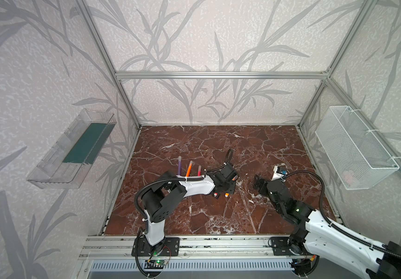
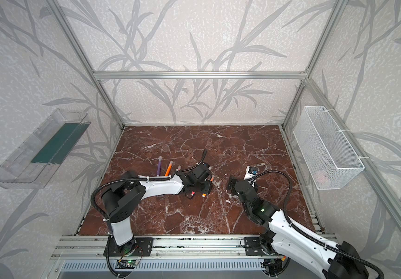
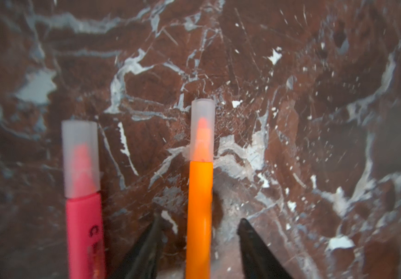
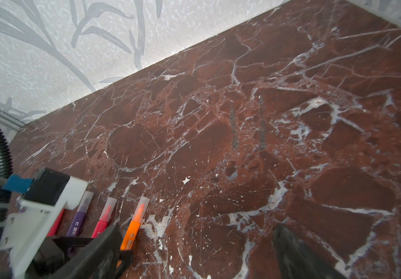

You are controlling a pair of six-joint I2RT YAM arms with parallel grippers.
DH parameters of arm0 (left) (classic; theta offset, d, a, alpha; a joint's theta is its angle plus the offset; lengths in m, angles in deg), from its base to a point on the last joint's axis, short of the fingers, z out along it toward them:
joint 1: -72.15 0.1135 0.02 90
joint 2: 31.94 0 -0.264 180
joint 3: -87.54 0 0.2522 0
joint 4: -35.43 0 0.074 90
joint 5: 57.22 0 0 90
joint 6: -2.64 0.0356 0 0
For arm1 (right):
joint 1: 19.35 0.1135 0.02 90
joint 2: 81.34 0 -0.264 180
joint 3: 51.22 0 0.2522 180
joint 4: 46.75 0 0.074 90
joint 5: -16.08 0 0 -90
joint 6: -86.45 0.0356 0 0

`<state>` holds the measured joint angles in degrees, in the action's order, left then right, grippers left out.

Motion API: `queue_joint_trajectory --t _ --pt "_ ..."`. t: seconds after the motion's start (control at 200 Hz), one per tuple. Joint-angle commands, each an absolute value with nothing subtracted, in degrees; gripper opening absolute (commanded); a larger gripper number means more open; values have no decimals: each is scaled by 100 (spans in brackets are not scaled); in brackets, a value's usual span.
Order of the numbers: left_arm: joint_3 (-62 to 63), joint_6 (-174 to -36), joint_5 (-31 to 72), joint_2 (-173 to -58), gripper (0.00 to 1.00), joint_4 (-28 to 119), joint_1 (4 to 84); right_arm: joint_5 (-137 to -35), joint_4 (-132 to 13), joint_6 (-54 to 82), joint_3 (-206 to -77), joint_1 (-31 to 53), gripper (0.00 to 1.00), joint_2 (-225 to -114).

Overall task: Insert pens into pen caps
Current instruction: Place the pen at the center of the table, then reset both arms

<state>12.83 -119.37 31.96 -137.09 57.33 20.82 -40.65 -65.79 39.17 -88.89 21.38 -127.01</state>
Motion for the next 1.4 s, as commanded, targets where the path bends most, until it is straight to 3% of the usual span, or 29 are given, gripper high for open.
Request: queue_joint_trajectory --t 0.0,0.11,0.18,0.24,0.315,0.395,0.525,0.725,0.83,0.964,1.054,1.139,1.259,1.394 --pt "1392 -11708 3528 -12893 67 6050 2084 -3559 -7019 3597 -9360 2051 96 -12573" --pt "1439 -11722 4429 -11917 69 6401 2145 -2984 -6521 3133 -9353 2040 100 -12597" --pt "1556 -11609 5417 -11171 72 6497 2305 -2838 -4758 1616 -8872 2018 99 -12613" --pt "1790 -11589 6203 -10568 80 6453 2614 -2878 -3977 590 -8718 1892 99 -12654" --pt "2174 -11591 6791 -9784 93 6336 3148 -3445 -4380 127 -9024 1244 99 -12781" --pt "3121 -10554 7084 -9052 100 5064 3614 -3804 -4786 142 -9285 450 99 -13041" --pt "4930 -8957 7816 -8551 100 2379 4275 -4159 -4311 126 -9258 -529 99 -14026" --pt "5699 -9702 7512 -9278 100 1403 5888 -4319 -2823 -151 -9168 -744 99 -16166" --pt "5863 -9360 7915 -10261 99 114 5956 -4332 -1991 -593 -9004 -681 97 -16403" --pt "5620 -8336 8120 -11696 98 -1471 5884 -5451 -637 -843 -8733 -845 97 -17028" --pt "5460 -7915 7978 -12530 99 -2363 5923 -5857 -1211 -681 -8777 -993 99 -16912" --pt "5207 -8001 7793 -12363 100 -1482 5857 -5854 -70 -764 -8529 -1012 99 -17303" --pt "5263 -8276 7233 -12186 100 -1195 6112 -5863 -1149 -642 -8761 -1021 99 -16940" --pt "5324 -8972 5557 -11908 99 -482 6859 -5845 -713 -667 -8660 -1030 99 -17081"
